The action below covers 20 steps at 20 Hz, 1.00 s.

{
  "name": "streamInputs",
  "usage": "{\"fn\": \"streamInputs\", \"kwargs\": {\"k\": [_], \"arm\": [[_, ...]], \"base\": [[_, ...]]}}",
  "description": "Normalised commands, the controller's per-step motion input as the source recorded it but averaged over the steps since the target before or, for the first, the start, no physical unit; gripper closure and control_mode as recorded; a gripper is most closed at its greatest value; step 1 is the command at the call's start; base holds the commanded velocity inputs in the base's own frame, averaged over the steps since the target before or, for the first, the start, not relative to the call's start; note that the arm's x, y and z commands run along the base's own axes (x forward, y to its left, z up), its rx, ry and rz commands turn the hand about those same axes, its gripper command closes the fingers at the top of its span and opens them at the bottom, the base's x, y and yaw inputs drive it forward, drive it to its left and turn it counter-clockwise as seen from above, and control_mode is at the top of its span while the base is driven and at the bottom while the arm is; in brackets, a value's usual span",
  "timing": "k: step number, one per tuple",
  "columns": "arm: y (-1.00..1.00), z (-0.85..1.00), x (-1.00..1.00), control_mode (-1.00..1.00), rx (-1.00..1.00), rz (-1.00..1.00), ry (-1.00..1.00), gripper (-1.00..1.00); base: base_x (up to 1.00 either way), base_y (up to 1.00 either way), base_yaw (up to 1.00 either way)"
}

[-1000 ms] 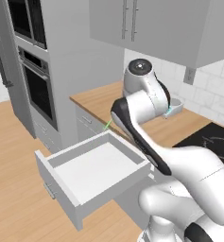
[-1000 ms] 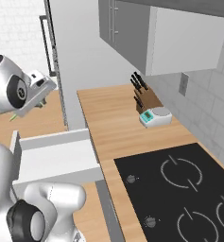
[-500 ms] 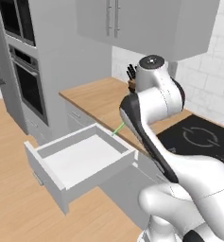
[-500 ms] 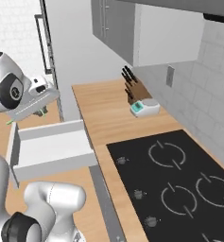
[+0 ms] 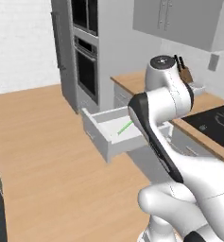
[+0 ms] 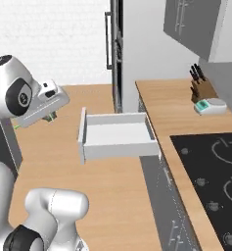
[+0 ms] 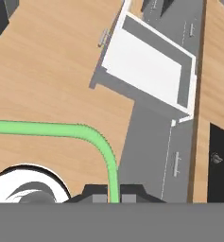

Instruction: Take a straw from the drawer in front and place it inside the glass cup on the dining counter.

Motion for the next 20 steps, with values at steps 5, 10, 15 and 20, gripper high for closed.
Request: {"fn": "streamInputs", "kwargs": {"k": [5, 10, 15, 20], "arm": [[0.0, 0.0, 0.0, 1.0, 0.0, 0.0, 0.0, 1.0], [0.0, 0.0, 0.0, 1.0, 0.0, 0.0, 0.0, 1.0], [0.0, 0.0, 0.0, 1.0, 0.0, 0.0, 0.0, 1.0], [0.0, 0.0, 0.0, 1.0, 0.0, 0.0, 0.0, 1.0]], "base": [[-0.21, 0.74, 0.6], [0.48, 0.63, 0.12], [0.85, 0.55, -0.17], [1.0, 0.4, -0.22]]}}
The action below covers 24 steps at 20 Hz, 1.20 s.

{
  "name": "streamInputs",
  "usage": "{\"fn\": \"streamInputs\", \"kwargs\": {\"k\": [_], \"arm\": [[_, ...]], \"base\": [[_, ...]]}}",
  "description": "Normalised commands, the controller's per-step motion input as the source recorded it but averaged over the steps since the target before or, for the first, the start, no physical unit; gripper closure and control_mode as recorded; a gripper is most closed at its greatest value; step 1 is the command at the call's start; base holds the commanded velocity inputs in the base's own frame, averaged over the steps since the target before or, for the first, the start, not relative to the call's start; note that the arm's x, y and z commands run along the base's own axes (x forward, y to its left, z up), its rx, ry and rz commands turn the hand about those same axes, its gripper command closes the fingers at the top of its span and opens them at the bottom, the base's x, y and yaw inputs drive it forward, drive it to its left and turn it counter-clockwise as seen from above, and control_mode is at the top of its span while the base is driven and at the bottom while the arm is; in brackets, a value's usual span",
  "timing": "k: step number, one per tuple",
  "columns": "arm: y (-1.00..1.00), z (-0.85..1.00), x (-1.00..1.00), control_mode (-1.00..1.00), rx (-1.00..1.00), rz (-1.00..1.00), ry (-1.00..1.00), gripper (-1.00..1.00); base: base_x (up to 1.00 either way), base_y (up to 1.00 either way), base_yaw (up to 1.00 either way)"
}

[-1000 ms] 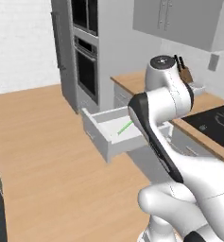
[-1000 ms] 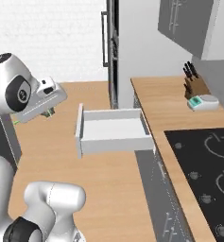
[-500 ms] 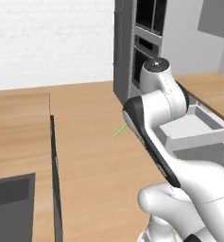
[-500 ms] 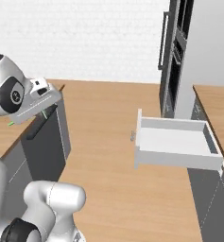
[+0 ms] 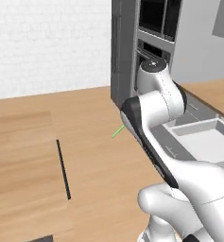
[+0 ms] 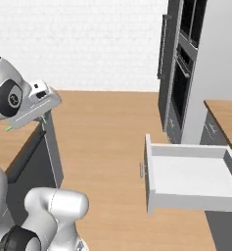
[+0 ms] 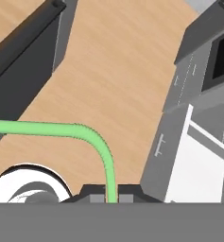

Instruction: Take a straw from the drawer in front and place it inside the glass cup on the dining counter.

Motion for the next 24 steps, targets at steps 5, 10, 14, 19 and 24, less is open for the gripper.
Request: {"fn": "streamInputs", "kwargs": {"k": [5, 10, 14, 19, 24], "arm": [[0.0, 0.0, 0.0, 1.0, 0.0, 0.0, 0.0, 1.0], [0.0, 0.0, 0.0, 1.0, 0.0, 0.0, 0.0, 1.0], [0.0, 0.0, 0.0, 1.0, 0.0, 0.0, 0.0, 1.0], [0.0, 0.0, 0.0, 1.0, 0.0, 0.0, 0.0, 1.0], [0.0, 0.0, 0.0, 1.0, 0.0, 0.0, 0.0, 1.0]], "base": [[1.0, 0.03, -0.19], [1.0, 0.01, -0.15], [1.0, 0.07, -0.09], [1.0, 0.12, -0.03], [1.0, 0.11, 0.0]]}}
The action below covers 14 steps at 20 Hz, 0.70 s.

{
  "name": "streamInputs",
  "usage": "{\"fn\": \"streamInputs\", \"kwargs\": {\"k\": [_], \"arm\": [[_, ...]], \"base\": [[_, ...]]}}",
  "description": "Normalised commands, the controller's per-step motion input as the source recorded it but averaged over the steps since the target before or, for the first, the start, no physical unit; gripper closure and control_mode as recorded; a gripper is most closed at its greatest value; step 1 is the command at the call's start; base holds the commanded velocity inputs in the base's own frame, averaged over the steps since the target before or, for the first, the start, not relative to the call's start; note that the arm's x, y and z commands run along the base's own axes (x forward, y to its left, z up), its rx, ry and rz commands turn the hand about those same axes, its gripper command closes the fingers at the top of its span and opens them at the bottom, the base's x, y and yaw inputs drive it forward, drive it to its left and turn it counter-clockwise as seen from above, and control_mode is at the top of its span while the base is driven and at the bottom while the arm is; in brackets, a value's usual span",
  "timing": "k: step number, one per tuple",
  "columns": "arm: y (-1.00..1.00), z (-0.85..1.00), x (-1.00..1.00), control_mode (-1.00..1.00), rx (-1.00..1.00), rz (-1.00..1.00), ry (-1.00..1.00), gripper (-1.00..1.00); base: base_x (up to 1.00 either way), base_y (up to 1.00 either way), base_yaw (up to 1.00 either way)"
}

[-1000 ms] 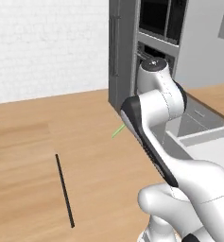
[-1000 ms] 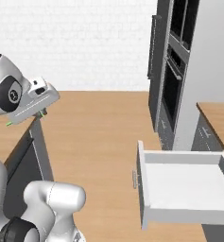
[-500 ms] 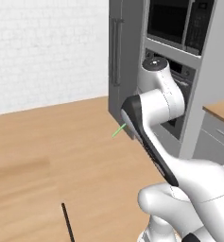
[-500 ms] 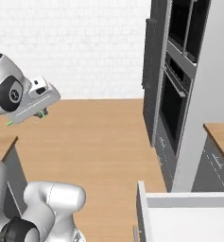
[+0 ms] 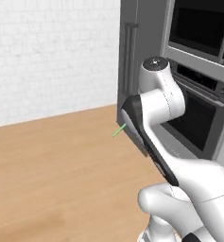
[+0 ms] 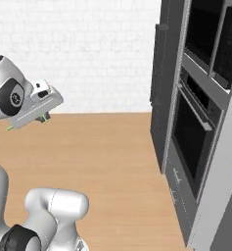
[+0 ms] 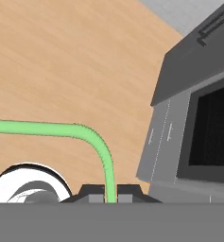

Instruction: Take a straw from the drawer in front and place it inside the glass cup on the dining counter.

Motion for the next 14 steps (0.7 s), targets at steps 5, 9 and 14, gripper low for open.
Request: {"fn": "streamInputs", "kwargs": {"k": [5, 9, 14], "arm": [[0.0, 0.0, 0.0, 1.0, 0.0, 0.0, 0.0, 1.0], [0.0, 0.0, 0.0, 1.0, 0.0, 0.0, 0.0, 1.0], [0.0, 0.0, 0.0, 1.0, 0.0, 0.0, 0.0, 1.0]], "base": [[1.0, 0.11, 0.13], [1.0, 0.13, 0.33], [1.0, 0.1, 0.47]]}}
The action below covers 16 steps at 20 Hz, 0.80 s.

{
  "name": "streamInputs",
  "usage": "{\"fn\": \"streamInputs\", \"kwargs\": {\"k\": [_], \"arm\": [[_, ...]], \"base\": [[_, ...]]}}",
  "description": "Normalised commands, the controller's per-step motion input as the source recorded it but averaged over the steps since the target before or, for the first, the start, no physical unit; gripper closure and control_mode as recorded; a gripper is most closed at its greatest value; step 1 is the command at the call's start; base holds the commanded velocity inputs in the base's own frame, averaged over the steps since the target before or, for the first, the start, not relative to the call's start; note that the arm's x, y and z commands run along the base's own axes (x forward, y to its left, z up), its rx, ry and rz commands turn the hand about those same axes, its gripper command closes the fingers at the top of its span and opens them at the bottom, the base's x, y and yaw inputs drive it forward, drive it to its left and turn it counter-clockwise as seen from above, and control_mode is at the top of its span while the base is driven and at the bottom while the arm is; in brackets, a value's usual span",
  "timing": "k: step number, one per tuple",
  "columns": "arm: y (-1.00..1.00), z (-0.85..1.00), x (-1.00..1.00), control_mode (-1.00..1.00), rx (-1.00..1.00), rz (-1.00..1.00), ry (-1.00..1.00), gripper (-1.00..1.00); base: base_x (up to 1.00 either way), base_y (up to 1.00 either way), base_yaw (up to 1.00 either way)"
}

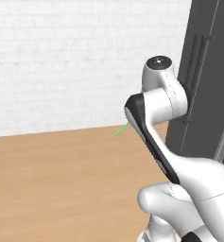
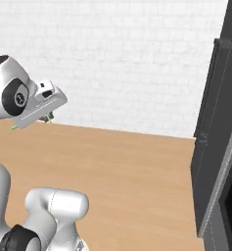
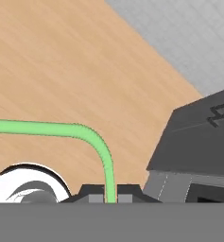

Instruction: Take a straw from the drawer in front and place it inside the glass cup on the dining counter.

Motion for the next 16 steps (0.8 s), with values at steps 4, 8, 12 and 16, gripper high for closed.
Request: {"fn": "streamInputs", "kwargs": {"k": [4, 8, 12, 16], "arm": [[0.0, 0.0, 0.0, 1.0, 0.0, 0.0, 0.0, 1.0], [0.0, 0.0, 0.0, 1.0, 0.0, 0.0, 0.0, 1.0], [0.0, 0.0, 0.0, 1.0, 0.0, 0.0, 0.0, 1.0], [0.0, 0.0, 0.0, 1.0, 0.0, 0.0, 0.0, 1.0]], "base": [[1.0, 0.09, 0.57], [0.94, 0.23, 0.69], [0.76, 0.22, 0.77], [0.69, 0.22, 0.8]]}}
